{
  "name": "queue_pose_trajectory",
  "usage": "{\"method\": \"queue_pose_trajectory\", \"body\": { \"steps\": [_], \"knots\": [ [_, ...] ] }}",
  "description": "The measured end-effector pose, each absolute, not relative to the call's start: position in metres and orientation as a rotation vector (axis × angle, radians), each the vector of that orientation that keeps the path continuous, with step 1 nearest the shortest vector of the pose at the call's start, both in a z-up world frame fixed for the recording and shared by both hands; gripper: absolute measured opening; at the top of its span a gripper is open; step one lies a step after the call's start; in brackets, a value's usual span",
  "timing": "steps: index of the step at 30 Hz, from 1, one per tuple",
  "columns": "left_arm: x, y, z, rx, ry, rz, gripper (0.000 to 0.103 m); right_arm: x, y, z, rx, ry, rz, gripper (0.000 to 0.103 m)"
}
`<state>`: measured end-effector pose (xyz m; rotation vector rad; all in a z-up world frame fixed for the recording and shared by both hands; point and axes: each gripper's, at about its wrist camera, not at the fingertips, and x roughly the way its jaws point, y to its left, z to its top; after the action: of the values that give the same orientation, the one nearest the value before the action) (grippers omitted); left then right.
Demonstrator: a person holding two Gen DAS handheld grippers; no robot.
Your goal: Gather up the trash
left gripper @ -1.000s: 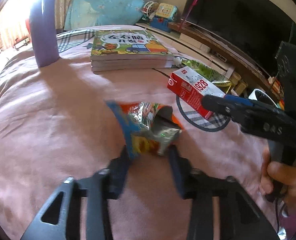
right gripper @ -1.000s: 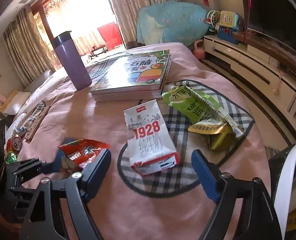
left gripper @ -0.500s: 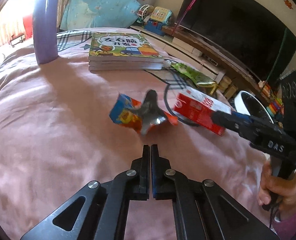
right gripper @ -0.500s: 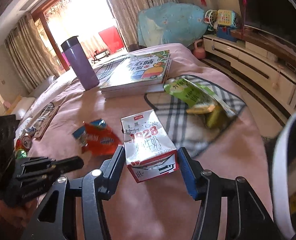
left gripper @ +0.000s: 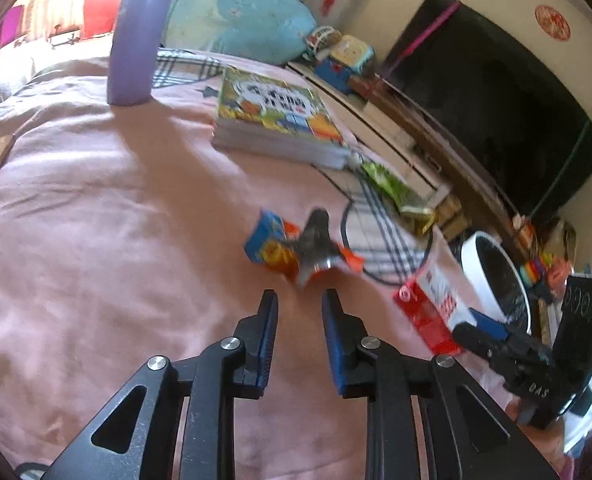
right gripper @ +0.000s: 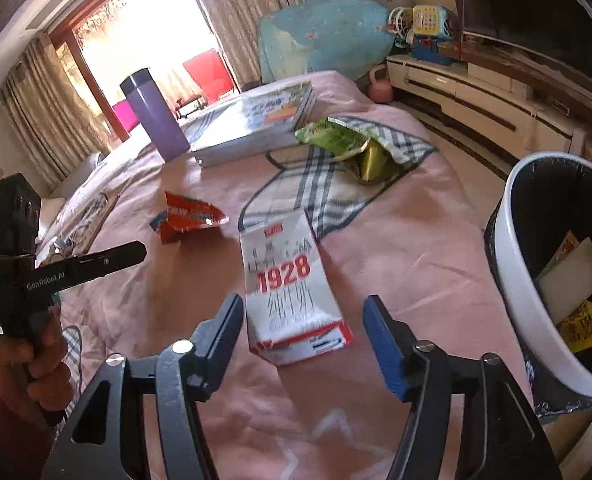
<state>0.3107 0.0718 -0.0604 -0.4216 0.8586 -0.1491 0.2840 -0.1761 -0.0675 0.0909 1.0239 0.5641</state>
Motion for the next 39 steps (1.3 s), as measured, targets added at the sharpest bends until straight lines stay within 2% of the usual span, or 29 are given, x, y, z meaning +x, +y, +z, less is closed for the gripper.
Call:
{"method": "queue_pose_trajectory", "body": {
  "steps": [3,8,13,15,17,19,22,39],
  "knots": [
    [0.317,0.079,-0.063,-0.475,0.853,-0.138,0.034,0.287,-0.172,-0.064,0.071,1.004,0.57,0.074],
    [0.337,0.094,-0.082,-0.628,0.868,-0.129,0.036,0.297,-0.163,-0.071,0.047,1.014,0.578,0.075],
    [0.362,0.087,-0.103,-0.647,0.903,-0.139,0.032,0.3,-0.157,-0.082,0.02,1.031,0.585,0.075],
    [0.366,0.079,-0.103,-0.597,0.902,-0.14,0.022,0.299,-0.156,-0.086,0.015,1.04,0.581,0.074],
    [0.369,0.073,-0.105,-0.579,0.906,-0.158,0.018,0.298,-0.156,-0.085,0.013,1.035,0.576,0.072],
    [0.367,0.067,-0.104,-0.557,0.909,-0.173,0.012,0.297,-0.156,-0.084,0.005,1.031,0.569,0.054],
    [0.357,0.057,-0.097,-0.517,0.902,-0.184,0.011,0.292,-0.156,-0.082,-0.004,1.026,0.568,0.05],
    [0.264,0.002,-0.042,-0.314,0.853,-0.258,0.01,0.24,-0.221,-0.049,0.238,0.942,0.536,0.05]
  ]
}}
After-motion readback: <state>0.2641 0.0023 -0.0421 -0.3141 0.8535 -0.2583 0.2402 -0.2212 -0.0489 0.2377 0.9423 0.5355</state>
